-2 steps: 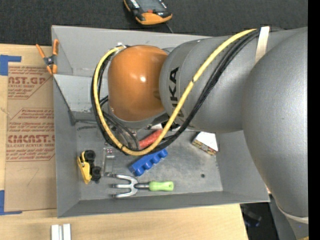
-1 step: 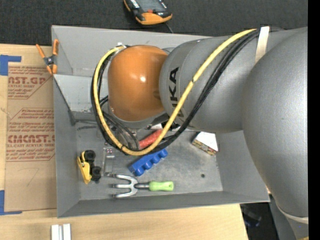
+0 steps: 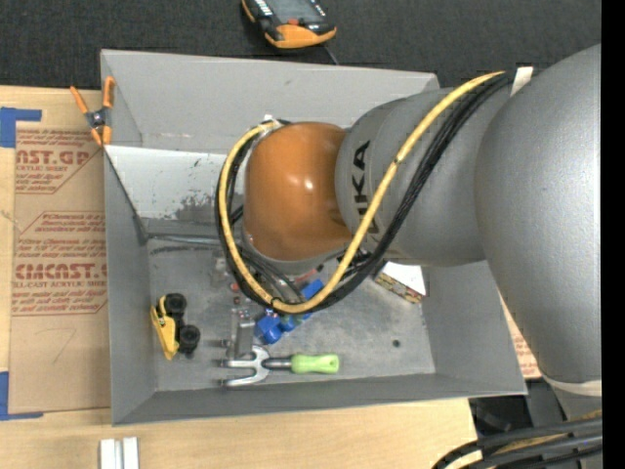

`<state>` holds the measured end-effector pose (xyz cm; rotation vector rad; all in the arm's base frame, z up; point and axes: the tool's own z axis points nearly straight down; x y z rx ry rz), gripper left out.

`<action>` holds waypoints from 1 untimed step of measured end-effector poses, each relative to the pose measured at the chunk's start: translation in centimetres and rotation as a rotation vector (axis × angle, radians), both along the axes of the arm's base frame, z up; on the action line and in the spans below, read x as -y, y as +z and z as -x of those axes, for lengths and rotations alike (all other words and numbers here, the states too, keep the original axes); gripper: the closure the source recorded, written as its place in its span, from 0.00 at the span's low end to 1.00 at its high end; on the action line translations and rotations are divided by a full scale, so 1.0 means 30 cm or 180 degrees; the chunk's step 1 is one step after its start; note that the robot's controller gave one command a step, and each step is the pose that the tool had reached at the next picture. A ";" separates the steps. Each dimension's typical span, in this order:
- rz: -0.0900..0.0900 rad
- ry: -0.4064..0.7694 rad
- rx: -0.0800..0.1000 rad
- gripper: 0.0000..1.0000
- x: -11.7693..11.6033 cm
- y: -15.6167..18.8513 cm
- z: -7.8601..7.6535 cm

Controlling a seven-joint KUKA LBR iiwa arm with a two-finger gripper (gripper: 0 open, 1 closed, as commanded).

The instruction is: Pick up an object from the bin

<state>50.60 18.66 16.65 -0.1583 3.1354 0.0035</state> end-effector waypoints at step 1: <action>-0.0007 0.0339 0.0013 0.00 0.038 -0.021 -0.020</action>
Offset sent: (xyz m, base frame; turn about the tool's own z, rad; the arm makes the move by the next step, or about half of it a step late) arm -0.0085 -0.0454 -0.0610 -0.2131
